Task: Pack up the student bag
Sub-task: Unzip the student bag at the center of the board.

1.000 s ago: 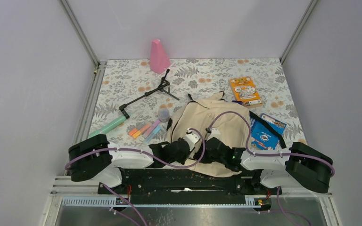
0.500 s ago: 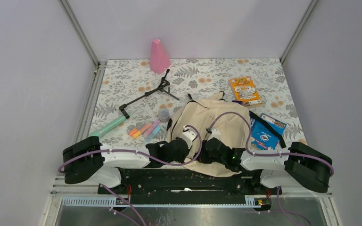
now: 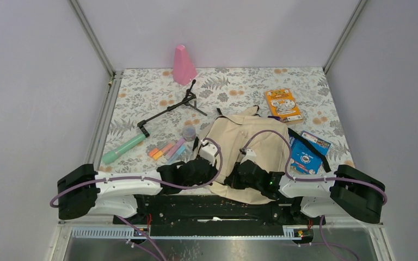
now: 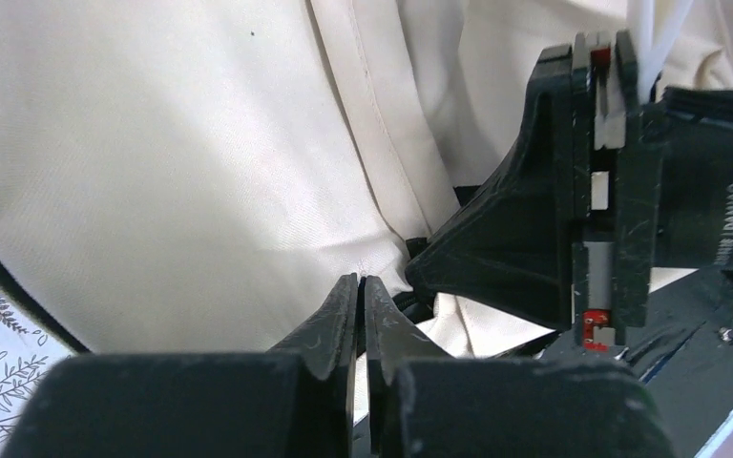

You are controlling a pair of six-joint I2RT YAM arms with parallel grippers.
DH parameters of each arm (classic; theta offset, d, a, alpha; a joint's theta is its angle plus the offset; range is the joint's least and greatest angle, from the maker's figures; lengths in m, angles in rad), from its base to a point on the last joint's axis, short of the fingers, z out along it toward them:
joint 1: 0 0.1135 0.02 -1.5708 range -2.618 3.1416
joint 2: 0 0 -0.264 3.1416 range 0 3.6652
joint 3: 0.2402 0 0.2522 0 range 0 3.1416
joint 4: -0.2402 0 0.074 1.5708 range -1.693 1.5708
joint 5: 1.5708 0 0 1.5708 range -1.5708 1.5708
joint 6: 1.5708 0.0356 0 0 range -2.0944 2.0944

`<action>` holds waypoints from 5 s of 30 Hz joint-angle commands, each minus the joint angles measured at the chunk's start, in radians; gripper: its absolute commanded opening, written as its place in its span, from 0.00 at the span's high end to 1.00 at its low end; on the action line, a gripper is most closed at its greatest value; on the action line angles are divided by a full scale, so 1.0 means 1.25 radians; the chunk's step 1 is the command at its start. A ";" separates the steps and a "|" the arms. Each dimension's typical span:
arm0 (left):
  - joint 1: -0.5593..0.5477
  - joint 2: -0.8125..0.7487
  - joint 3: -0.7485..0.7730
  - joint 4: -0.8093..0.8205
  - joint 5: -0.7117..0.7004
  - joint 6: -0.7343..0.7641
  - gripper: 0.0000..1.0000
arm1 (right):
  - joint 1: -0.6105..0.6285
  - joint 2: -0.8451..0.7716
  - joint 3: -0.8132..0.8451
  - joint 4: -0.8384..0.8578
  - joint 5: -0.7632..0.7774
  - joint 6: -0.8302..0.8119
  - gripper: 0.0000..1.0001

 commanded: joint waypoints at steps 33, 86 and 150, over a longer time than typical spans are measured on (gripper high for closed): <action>0.119 -0.260 -0.041 -0.078 -0.104 -0.015 1.00 | 0.005 -0.041 -0.035 -0.062 0.096 0.003 1.00; 0.351 -0.137 0.333 -0.196 0.578 0.330 1.00 | 0.005 -0.376 0.031 0.091 -0.059 -0.541 0.20; 0.384 -0.164 0.316 -0.252 0.164 0.282 1.00 | 0.028 -0.084 0.174 0.070 -0.051 -0.547 1.00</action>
